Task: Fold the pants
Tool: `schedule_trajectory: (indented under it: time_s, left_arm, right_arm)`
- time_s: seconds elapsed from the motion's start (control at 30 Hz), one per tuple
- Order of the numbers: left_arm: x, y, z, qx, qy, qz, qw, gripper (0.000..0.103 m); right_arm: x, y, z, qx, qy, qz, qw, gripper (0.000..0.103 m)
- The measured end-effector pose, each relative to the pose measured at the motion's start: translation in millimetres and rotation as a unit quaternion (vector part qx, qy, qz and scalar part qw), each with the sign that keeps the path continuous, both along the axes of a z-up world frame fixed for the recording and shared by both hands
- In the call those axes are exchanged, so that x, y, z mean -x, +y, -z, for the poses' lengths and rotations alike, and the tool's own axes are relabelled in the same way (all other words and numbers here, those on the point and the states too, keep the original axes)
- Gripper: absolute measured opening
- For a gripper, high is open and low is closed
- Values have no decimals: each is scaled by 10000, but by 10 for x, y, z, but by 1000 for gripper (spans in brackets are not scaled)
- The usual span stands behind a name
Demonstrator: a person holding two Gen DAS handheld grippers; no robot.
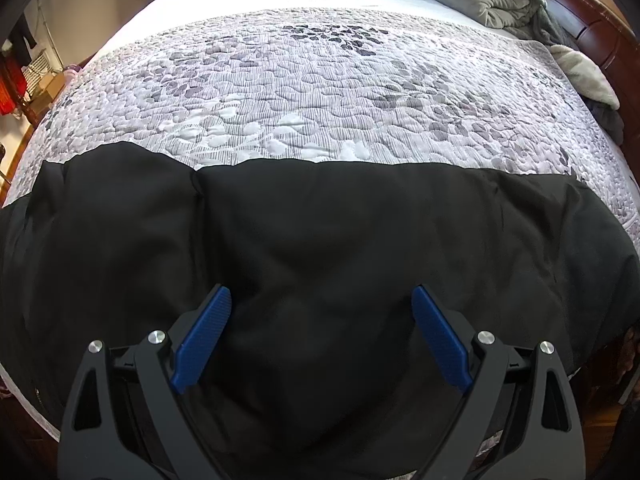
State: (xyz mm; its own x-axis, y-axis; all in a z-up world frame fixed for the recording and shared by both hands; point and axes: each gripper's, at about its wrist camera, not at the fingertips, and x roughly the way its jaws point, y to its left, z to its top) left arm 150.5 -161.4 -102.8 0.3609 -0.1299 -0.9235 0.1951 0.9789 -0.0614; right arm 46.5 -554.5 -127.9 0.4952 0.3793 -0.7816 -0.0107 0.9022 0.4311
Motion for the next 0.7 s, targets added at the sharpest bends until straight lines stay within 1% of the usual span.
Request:
schedule_trajectory:
  time_s: [0.03, 0.1, 0.17, 0.23, 0.3, 0.33, 0.37, 0.4, 0.43, 0.5, 0.57, 0.63, 0.7]
  left_arm:
    - [-8, 4, 6, -13, -14, -8, 10000, 91]
    - [-35, 17, 21, -30, -10, -49, 10000, 91]
    - [-65, 31, 34, 84, -48, -38, 9999, 91]
    - [-82, 1, 48, 61, -142, 13, 9999, 91]
    - [-97, -86, 91, -32, -186, 141, 9997, 91]
    - [-101, -126, 116, -144, -201, 159, 9996, 91]
    - [-101, -158, 136, -248, -232, 184, 9993, 91]
    - [-99, -180, 151, -321, -267, 214, 9989, 91]
    - [-95, -189, 160, -364, -292, 242, 9986, 92]
    - [-91, -166, 149, -316, -292, 268, 9987, 92]
    - [-85, -114, 119, -263, -239, 258, 9990, 91]
    - [-51, -63, 64, -237, -246, 236, 9991, 91]
    - [-3, -16, 15, -227, -282, 211, 9991, 91]
  right_arm:
    - [-35, 2, -67, 176, -50, 99, 9998, 19]
    - [-102, -89, -131, 215, -136, 329, 9991, 18]
    - [-143, -244, -197, 335, -204, 686, 9969, 18]
    - [-217, -392, -197, 508, -137, 968, 9939, 18]
    - [-292, -473, -103, 686, 83, 1121, 9913, 18]
    - [-302, -481, -65, 699, 167, 1136, 9909, 19]
    - [-305, -497, -35, 705, 211, 1185, 9902, 29]
    - [-292, -513, -30, 771, 215, 1264, 9887, 34]
    - [-254, -534, -59, 858, 180, 1358, 9869, 37]
    - [-168, -598, -150, 917, 70, 1557, 9835, 44]
    - [-12, -693, -226, 989, -10, 1761, 9794, 56]
    - [109, -776, -302, 978, -5, 1896, 9770, 58]
    - [257, -837, -362, 819, -59, 1981, 9767, 58]
